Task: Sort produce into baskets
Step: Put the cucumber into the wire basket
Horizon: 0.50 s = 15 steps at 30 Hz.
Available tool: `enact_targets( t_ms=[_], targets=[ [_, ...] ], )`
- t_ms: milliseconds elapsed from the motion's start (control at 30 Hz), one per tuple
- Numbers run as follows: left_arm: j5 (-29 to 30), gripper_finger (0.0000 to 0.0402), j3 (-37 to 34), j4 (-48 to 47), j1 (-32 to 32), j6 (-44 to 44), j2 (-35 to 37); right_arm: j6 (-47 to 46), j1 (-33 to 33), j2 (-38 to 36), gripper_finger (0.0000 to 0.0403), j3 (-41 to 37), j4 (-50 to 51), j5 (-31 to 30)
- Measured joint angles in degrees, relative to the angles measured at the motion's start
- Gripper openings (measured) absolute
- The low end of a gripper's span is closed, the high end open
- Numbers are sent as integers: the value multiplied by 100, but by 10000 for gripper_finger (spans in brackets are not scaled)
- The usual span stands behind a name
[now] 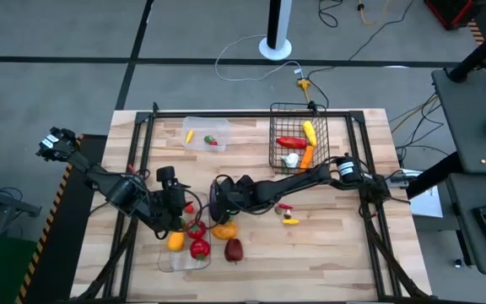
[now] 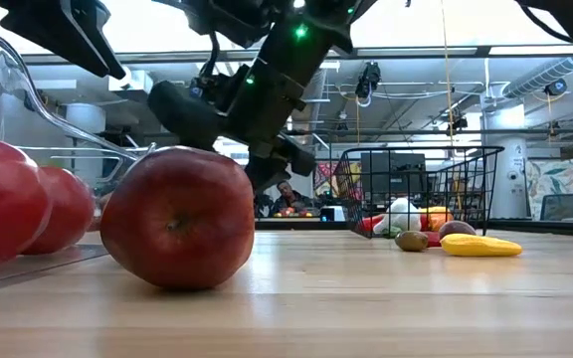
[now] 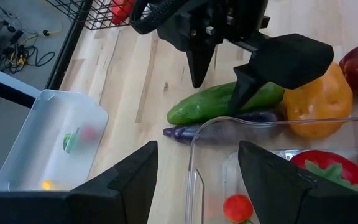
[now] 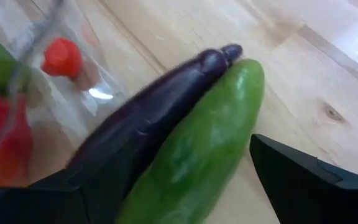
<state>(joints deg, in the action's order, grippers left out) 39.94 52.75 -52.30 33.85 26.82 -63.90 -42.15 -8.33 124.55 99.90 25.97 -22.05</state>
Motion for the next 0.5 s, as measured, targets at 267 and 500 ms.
enact_targets(
  t_ms=[267, 500],
  targets=[
    [2, 205, 0, -2, 0, 39, 0, -83, 51, -1, 309, 2, 242, -53],
    [0, 205, 0, 4, 0, 126, 0, -92, 49, 161, 310, 0, 294, -49]
  ],
)
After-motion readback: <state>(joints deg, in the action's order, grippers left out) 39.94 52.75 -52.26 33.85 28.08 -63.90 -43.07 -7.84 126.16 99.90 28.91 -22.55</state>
